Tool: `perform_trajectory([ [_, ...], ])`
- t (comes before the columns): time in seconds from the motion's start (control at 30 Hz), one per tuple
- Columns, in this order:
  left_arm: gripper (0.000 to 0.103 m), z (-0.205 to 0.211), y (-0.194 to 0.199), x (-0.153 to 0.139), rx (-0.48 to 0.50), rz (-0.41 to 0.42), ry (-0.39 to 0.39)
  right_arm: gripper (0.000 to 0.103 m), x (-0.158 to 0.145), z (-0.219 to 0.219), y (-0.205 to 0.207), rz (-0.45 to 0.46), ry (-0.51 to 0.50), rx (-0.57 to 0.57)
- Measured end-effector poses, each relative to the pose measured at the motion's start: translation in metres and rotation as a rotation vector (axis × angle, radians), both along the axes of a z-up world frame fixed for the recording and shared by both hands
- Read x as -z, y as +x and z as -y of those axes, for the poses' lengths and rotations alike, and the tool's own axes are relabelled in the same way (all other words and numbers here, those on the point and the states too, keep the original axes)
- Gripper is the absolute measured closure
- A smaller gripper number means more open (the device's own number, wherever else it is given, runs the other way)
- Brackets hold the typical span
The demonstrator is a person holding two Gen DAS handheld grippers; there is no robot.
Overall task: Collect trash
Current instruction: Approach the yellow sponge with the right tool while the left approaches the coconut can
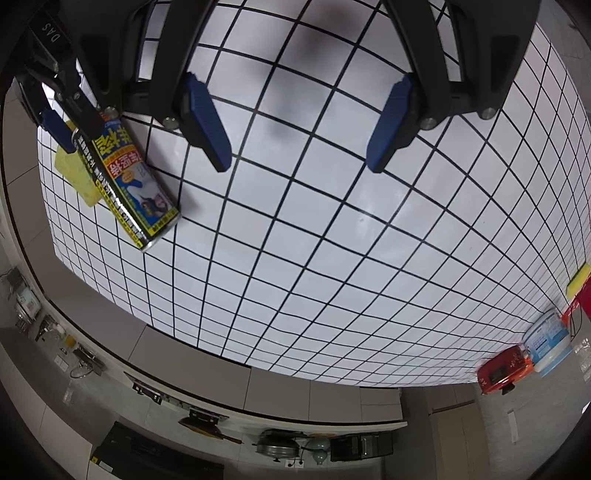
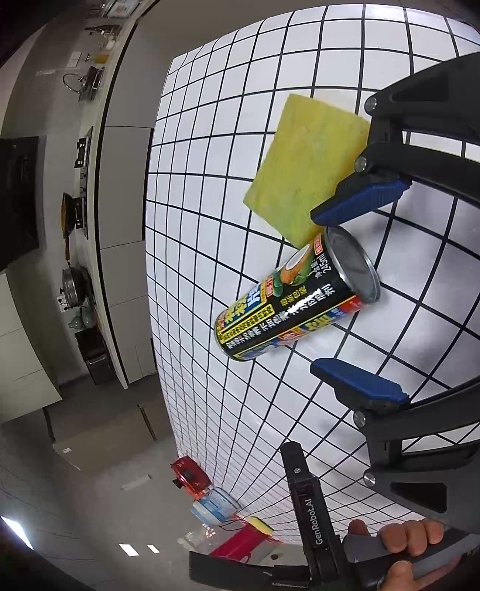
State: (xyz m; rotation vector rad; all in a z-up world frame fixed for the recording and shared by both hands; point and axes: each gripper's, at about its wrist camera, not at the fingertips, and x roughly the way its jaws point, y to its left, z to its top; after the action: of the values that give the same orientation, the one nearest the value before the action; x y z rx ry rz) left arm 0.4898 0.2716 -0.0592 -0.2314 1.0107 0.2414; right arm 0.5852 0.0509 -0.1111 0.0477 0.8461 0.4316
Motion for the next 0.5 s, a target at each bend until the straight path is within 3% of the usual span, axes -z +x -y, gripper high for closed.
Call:
perform_trajectory([
  [0.33,0.026,-0.009,-0.002,0.001,-0.005,0.004,-0.006,0.027,-0.004,-0.022,-0.019,-0.023,0.060,-0.105],
  [0.5,0.026,-0.006,-0.005,0.003,0.002,0.000,0.001,0.027,-0.010,-0.014,-0.023,0.013,0.029,-0.050],
])
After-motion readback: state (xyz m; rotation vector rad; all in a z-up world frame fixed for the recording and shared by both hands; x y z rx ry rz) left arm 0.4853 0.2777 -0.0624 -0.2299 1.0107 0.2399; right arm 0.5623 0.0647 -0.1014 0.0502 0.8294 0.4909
